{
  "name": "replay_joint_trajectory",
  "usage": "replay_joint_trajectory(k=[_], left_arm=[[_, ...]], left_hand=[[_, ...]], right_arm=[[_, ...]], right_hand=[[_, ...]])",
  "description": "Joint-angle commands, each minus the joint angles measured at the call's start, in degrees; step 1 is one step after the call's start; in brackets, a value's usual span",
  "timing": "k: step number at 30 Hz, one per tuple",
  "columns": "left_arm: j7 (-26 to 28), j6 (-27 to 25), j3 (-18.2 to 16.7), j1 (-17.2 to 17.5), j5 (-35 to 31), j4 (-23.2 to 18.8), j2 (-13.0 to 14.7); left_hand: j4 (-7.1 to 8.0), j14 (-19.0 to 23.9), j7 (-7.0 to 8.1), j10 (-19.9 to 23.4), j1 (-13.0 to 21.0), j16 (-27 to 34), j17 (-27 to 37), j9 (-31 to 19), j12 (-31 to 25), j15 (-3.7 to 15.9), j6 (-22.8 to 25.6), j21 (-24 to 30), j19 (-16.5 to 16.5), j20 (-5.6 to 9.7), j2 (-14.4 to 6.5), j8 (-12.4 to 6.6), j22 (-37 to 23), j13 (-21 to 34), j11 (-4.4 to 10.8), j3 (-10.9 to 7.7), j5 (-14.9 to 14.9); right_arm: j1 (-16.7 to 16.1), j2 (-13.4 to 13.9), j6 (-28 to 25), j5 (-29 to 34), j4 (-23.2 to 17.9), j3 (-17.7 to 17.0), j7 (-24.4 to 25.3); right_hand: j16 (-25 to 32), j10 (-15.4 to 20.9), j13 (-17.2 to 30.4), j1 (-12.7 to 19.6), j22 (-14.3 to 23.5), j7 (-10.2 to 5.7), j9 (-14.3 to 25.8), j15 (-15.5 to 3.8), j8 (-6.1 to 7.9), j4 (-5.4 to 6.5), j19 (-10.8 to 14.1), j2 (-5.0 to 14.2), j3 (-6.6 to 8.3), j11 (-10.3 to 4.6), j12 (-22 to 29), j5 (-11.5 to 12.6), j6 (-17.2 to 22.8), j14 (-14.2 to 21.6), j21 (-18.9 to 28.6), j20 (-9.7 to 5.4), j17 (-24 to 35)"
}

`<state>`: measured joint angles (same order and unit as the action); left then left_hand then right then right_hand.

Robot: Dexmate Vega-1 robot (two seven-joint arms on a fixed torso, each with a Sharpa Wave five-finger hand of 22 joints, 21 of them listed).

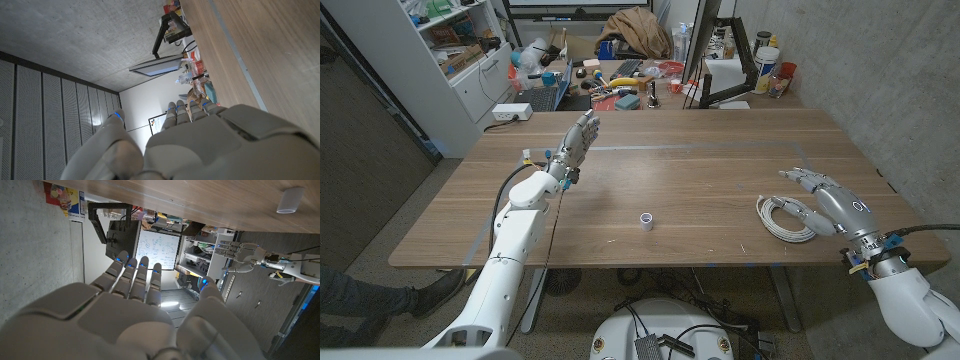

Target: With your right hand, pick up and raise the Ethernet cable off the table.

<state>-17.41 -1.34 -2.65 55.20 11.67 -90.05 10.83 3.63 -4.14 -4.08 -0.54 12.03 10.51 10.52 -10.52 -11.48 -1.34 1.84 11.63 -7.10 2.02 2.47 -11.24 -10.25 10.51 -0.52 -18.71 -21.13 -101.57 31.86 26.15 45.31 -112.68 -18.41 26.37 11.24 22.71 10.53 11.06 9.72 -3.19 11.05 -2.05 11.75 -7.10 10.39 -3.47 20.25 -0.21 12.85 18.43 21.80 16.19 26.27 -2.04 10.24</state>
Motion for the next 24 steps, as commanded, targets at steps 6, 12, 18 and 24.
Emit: replay_joint_trajectory(k=[6,12,18,24], left_arm=[[0.28,0.26,-0.24,0.34,0.0,-0.08,-0.1],[0.12,0.44,-0.27,-0.06,-0.07,0.44,0.06],[-0.03,0.55,-0.46,-0.41,0.08,0.86,0.16],[-0.07,0.74,-0.6,-0.74,0.19,1.3,0.14]], left_hand=[[-0.07,-0.51,-0.16,0.08,0.49,0.23,0.12,-0.14,-0.15,-0.01,0.13,-0.06,-0.26,1.2,-0.04,-0.12,-0.15,0.36,-0.09,0.34,0.01],[-0.07,-0.53,-0.15,0.14,0.53,0.23,0.12,-0.14,-0.17,0.0,-0.03,-0.07,-0.3,1.15,-0.07,-0.06,-0.16,0.36,-0.1,0.4,0.03],[-0.07,-0.55,-0.16,0.13,0.56,0.24,0.13,-0.15,-0.17,-0.03,0.03,-0.08,-0.36,1.12,-0.11,-0.08,-0.16,0.36,0.0,0.47,0.06],[-0.07,-0.56,-0.09,0.21,0.59,0.25,0.13,-0.15,-0.2,-0.03,0.08,-0.08,-0.38,1.08,-0.13,-0.1,-0.16,0.36,-0.02,0.52,0.08]], right_arm=[[-1.18,1.82,-3.13,3.23,-0.85,1.51,1.13],[-1.06,3.13,-4.63,4.41,-0.78,2.33,0.76],[-0.99,4.3,-6.3,5.64,-0.86,3.28,0.76],[-1.28,5.15,-8.09,6.29,-0.94,4.08,0.8]], right_hand=[[-0.17,-0.53,0.29,0.2,0.27,-0.31,0.21,-2.4,-0.17,-0.02,-0.4,-0.21,-0.48,-0.33,-0.29,0.76,-0.01,0.38,-0.72,-1.72,0.27],[-0.25,-0.61,0.29,0.17,0.28,-0.38,0.21,-2.32,-0.27,0.02,-0.5,-0.24,-0.54,-0.39,-0.33,0.92,-0.26,0.21,-0.95,-1.66,0.27],[-0.29,-0.62,0.29,0.15,0.29,-0.64,0.21,-2.39,-0.4,0.05,-0.53,-0.26,-0.59,-0.52,-0.34,1.12,-0.65,0.1,-1.2,-1.69,0.27],[-0.3,-0.78,0.3,0.14,0.3,-0.63,0.22,-2.44,-0.47,0.06,-0.52,-0.34,-0.66,-0.69,-0.4,1.3,-0.87,0.08,-1.4,-1.76,0.27]])
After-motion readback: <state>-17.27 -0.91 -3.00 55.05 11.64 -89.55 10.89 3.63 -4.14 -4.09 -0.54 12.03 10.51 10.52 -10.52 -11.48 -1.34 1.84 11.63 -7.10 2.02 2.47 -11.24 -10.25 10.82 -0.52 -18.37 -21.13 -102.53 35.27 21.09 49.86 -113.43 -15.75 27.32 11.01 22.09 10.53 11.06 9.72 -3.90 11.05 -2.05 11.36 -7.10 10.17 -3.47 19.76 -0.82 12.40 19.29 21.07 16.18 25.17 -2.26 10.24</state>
